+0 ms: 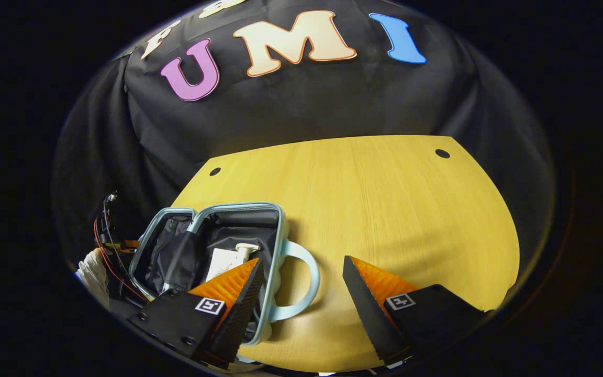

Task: First open the suitcase, pack the skin care products into it, and then close the suitcase.

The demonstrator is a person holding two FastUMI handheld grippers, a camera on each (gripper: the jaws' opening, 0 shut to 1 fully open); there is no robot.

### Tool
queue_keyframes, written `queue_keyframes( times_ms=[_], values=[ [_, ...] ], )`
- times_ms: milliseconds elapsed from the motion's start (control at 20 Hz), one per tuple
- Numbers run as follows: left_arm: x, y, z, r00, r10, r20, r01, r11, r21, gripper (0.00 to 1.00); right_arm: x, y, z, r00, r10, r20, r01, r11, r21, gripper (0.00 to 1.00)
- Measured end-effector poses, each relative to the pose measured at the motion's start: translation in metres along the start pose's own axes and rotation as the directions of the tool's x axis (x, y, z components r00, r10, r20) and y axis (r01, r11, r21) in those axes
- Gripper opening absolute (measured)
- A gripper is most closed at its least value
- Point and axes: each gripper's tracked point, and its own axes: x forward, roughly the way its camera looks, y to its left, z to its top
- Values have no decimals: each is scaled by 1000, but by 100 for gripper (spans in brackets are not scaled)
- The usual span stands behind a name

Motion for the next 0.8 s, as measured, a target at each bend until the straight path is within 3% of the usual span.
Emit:
queue_keyframes(
  times_ms=[50, 200, 250, 300, 550, 650, 800],
  values=[
    [1, -1, -3, 1000, 3, -12, -3, 1000, -2, 46, -1, 0, 0, 1000, 3, 2, -3, 1000, 3, 96],
    [-11, -7, 0, 1000, 2, -14, -3, 1000, -28, 10, -6, -3, 2, 1000, 11, 22, -11, 1000, -1, 91],
    [-23, -13, 7, 1000, -21, 4, 21, 999, -33, 7, -8, -5, 4, 999, 16, 30, -16, 1000, -9, 96],
    [-36, -16, 12, 999, -27, 27, 28, 999, -26, 5, -9, -5, 4, 999, 24, 38, -24, 1000, -16, 91],
    [-123, -36, 53, 979, -65, 196, 57, 997, 45, 2, -15, -6, 8, 995, 76, 60, -75, 997, -15, 92],
    [-161, -63, 63, 961, -107, 256, 86, 992, 94, 2, -17, -7, 9, 993, 95, 71, -93, 995, -19, 92],
    [-202, -98, 59, 948, -122, 294, 61, 976, 207, 1, -23, -13, 9, 990, 119, 79, -119, 993, -10, 92]
  ],
)
